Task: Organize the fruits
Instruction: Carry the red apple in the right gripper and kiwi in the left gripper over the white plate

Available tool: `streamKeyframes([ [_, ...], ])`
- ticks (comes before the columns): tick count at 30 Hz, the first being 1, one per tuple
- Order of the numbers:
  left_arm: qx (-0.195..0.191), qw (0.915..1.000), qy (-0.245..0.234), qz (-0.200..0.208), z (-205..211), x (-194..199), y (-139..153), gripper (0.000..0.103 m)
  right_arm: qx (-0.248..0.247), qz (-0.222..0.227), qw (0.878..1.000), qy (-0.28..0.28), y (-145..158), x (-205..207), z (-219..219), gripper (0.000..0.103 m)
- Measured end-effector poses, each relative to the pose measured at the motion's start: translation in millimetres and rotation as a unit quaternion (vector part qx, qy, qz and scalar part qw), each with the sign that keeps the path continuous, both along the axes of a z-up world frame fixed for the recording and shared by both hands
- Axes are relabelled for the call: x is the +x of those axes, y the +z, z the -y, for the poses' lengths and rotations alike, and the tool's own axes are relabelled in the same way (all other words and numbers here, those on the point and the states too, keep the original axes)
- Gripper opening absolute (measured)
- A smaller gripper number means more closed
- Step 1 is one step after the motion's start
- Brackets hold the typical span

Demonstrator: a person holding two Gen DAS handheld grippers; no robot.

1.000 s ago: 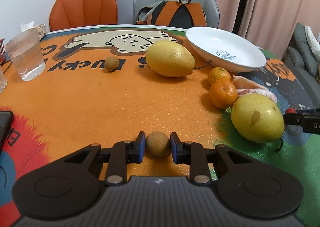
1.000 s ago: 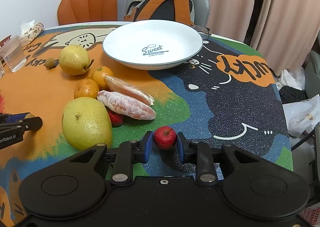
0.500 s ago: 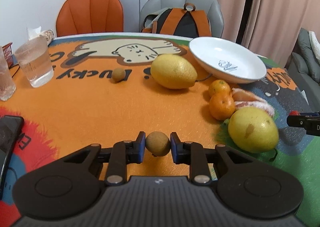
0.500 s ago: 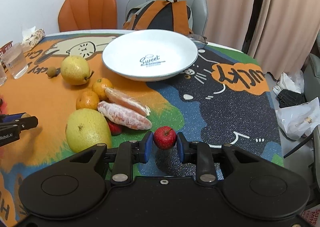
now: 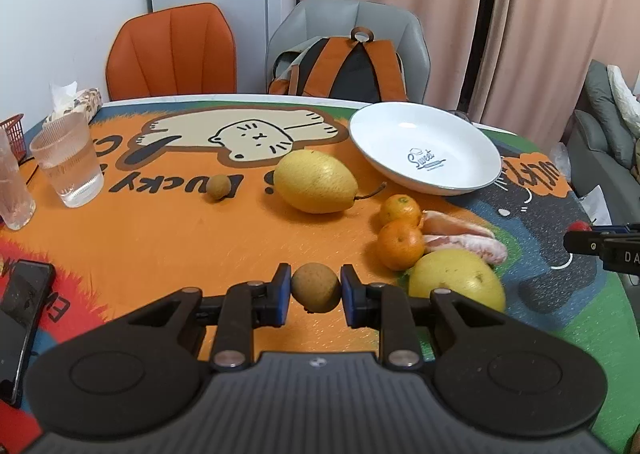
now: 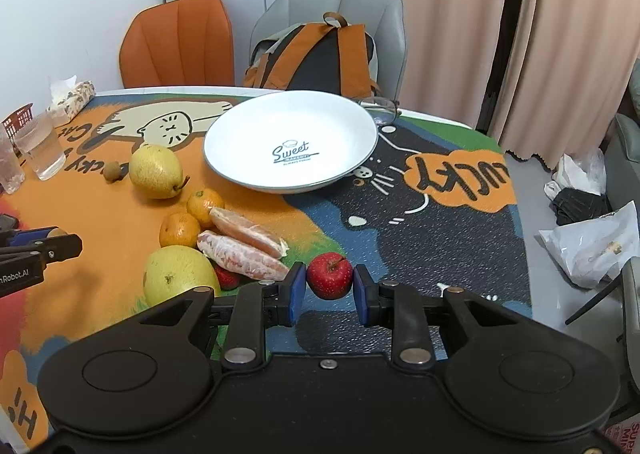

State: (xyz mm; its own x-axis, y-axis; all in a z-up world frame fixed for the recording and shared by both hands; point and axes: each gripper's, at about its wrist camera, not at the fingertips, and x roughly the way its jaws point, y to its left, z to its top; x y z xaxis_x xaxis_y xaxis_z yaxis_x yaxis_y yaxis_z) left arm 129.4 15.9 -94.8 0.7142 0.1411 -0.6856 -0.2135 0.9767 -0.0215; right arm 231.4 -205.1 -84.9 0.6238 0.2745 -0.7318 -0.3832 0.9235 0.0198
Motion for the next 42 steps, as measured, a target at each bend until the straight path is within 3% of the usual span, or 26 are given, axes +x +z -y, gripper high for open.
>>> streamKeyframes([
  [28, 0.013, 0.9998, 0.01, 0.015, 27, 33, 34, 0.025, 0.028, 0.021, 0.999, 0.035, 28, 47, 17, 0.027],
  [42, 0.013, 0.9994, -0.009, 0.03, 16, 26, 41, 0.025, 0.032, 0.042, 0.999, 0.01, 35, 32, 12, 0.027],
])
